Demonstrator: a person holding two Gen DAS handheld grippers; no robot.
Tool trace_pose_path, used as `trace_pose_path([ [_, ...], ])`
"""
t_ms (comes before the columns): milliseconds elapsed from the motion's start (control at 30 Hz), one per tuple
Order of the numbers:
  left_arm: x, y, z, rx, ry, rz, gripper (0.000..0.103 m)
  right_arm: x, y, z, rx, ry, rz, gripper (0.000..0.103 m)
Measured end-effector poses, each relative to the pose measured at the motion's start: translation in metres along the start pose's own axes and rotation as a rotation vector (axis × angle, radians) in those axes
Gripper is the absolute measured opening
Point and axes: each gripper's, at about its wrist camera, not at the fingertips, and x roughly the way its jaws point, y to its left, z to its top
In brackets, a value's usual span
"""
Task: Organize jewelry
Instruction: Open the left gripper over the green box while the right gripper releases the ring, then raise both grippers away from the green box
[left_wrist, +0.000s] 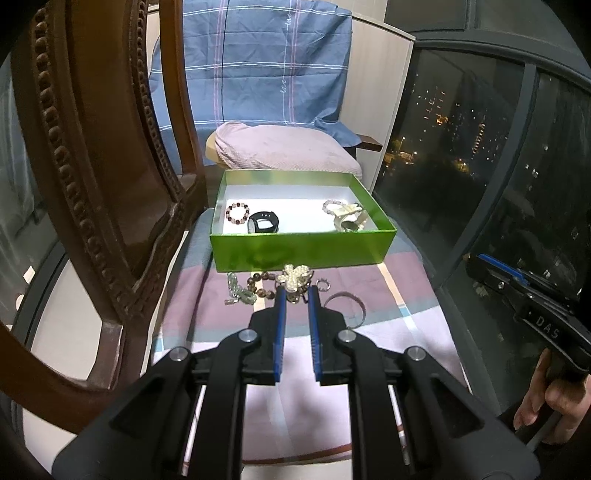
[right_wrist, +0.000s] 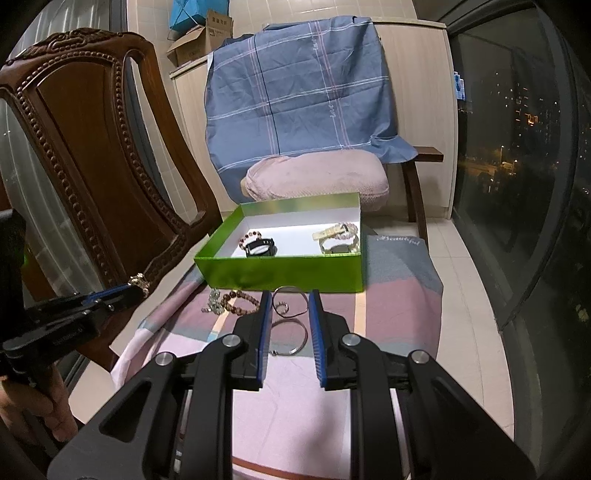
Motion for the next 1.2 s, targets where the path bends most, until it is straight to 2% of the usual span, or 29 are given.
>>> trace_pose_path([
  [133,0.011,0.0,0.024,-0.018,-0.011,-0.006,0.012,0.01,0.002,0.029,-0.01,-0.037,0.011,0.02],
  [233,0.024,-0.001,0.056,-0.032,-0.029,-0.025,0.012,0.027,0.004,0.063,-0.017,-0.07,0.033,0.02],
  [400,0.077,0.0,0.113,-0.035,-0.011,-0.041,0.012,0.086,0.003,0.114,-0.032,-0.075,0.024,0.02],
  [533,0.156,0.015,0.147,-0.07,0.071,-0.033,0.012,0.161,-0.004,0.131,-0.025,0.003,0.022,0.02],
  [667,0.22,0.028,0.158,-0.091,0.149,-0.017,0.012,0.233,-0.017,0.132,0.01,0.109,0.002,0.02],
  [733,0.246,0.033,0.156,-0.094,0.187,-0.026,0.012,0.255,-0.023,0.13,0.031,0.124,-0.003,0.021],
  [800,0.264,0.037,0.154,-0.087,0.204,0.0,0.015,0.27,-0.026,0.128,0.042,0.14,-0.015,0.03],
  [833,0.263,0.04,0.152,-0.091,0.199,0.016,0.028,0.272,-0.03,0.126,0.046,0.147,-0.031,0.035],
  [867,0.26,0.044,0.154,-0.103,0.189,0.037,0.044,0.268,-0.033,0.127,0.053,0.138,-0.04,0.035],
  [900,0.247,0.048,0.157,-0.129,0.157,0.038,0.052,0.257,-0.038,0.134,0.067,0.116,-0.043,0.036],
  [933,0.232,0.052,0.162,-0.151,0.116,0.024,0.066,0.247,-0.04,0.141,0.079,0.096,-0.038,0.042],
  [967,0.214,0.056,0.167,-0.169,0.068,0.011,0.079,0.231,-0.042,0.151,0.098,0.062,-0.028,0.053],
  [1067,0.136,0.054,0.181,-0.184,-0.083,-0.023,0.088,0.154,-0.052,0.181,0.165,-0.121,-0.004,0.082],
  [1100,0.099,0.048,0.186,-0.163,-0.153,-0.042,0.09,0.113,-0.052,0.189,0.183,-0.214,0.009,0.086],
  [1200,0.022,0.033,0.183,-0.093,-0.302,-0.037,0.099,0.026,-0.044,0.182,0.168,-0.382,0.008,0.097],
])
